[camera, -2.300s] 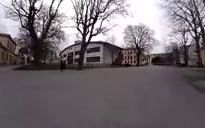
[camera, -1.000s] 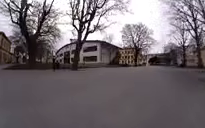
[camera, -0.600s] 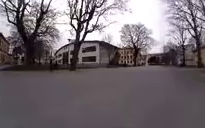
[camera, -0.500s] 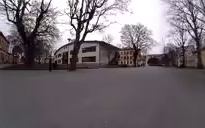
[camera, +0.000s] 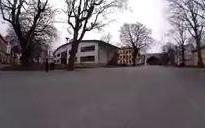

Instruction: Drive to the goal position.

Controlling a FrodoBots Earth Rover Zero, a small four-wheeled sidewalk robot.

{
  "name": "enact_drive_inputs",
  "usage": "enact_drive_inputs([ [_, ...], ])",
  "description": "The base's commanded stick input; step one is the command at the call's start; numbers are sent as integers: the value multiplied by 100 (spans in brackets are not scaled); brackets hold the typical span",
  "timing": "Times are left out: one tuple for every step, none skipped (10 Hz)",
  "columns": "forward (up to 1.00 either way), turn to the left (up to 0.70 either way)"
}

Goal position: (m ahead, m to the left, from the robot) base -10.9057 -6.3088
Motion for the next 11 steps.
enact_drive_inputs([
  [85,0],
  [85,0],
  [85,0],
  [85,0],
  [85,0],
  [85,0],
  [85,0],
  [85,0],
  [85,0],
  [85,0],
  [85,0],
])
